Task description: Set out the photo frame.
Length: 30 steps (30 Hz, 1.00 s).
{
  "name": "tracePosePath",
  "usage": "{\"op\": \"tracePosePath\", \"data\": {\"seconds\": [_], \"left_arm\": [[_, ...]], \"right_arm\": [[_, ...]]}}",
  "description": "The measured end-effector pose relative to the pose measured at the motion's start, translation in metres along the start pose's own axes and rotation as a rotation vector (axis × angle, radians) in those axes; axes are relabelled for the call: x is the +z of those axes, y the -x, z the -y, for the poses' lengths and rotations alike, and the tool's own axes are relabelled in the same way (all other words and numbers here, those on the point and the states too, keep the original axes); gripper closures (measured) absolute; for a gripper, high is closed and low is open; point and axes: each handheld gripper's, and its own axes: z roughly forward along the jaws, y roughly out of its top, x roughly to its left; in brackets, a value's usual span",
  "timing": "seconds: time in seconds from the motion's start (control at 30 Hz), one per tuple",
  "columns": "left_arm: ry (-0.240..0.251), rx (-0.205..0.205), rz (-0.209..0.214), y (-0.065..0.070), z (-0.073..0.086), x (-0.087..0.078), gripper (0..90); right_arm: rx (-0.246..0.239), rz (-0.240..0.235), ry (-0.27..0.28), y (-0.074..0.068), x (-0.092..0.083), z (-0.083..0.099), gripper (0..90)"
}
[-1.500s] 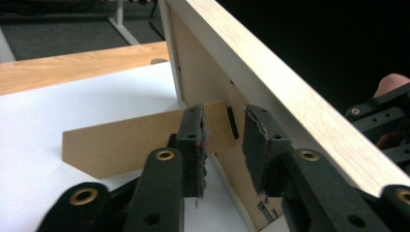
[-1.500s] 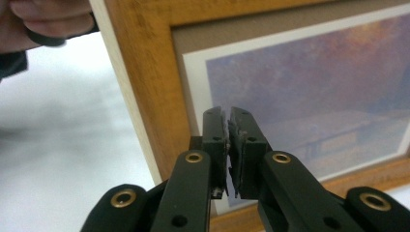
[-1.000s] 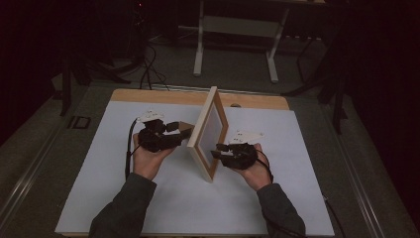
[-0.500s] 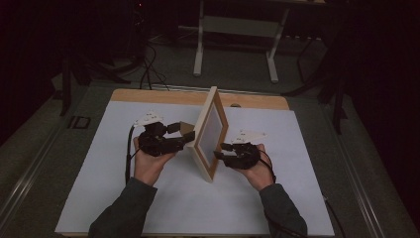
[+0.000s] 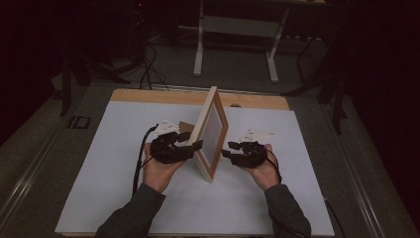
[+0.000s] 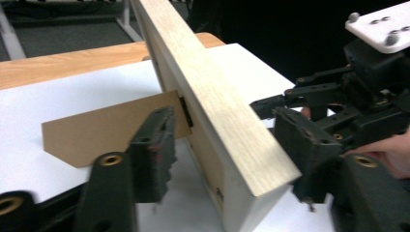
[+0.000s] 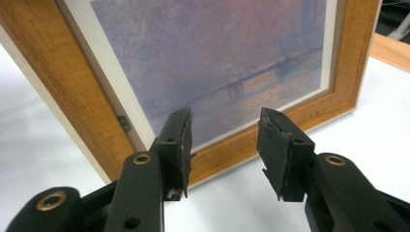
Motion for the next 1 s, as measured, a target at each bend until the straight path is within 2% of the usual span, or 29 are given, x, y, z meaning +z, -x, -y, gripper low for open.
{"op": "tracePosePath", "data": {"seconds": [0.07, 0.27, 0.47, 0.57, 0.67, 0.8, 1.0], "left_arm": [[0.001, 0.004, 0.004, 0.002, 0.000, -0.001, 50.3], [0.000, 0.014, -0.045, -0.001, 0.000, -0.005, 59.9], [-0.004, 0.008, -0.058, -0.010, 0.000, -0.010, 65.3], [-0.015, 0.007, -0.057, -0.019, -0.001, -0.015, 67.2], [-0.018, -0.005, -0.034, -0.031, -0.002, -0.021, 69.1], [-0.025, -0.023, 0.039, -0.049, -0.001, -0.027, 70.6], [-0.041, -0.030, 0.145, -0.068, -0.003, -0.032, 72.0]], "right_arm": [[0.000, 0.002, -0.001, 0.001, 0.000, 0.001, 55.4], [0.002, 0.006, -0.001, 0.002, -0.001, 0.001, 55.1], [0.003, 0.008, 0.000, 0.004, -0.001, 0.001, 55.1], [0.001, 0.012, 0.004, 0.005, -0.002, 0.000, 55.0], [0.000, 0.017, 0.005, 0.006, -0.003, -0.001, 54.8], [0.006, 0.029, 0.012, 0.008, -0.005, -0.003, 54.2], [0.022, 0.045, 0.024, 0.013, -0.006, -0.007, 53.7]]}}
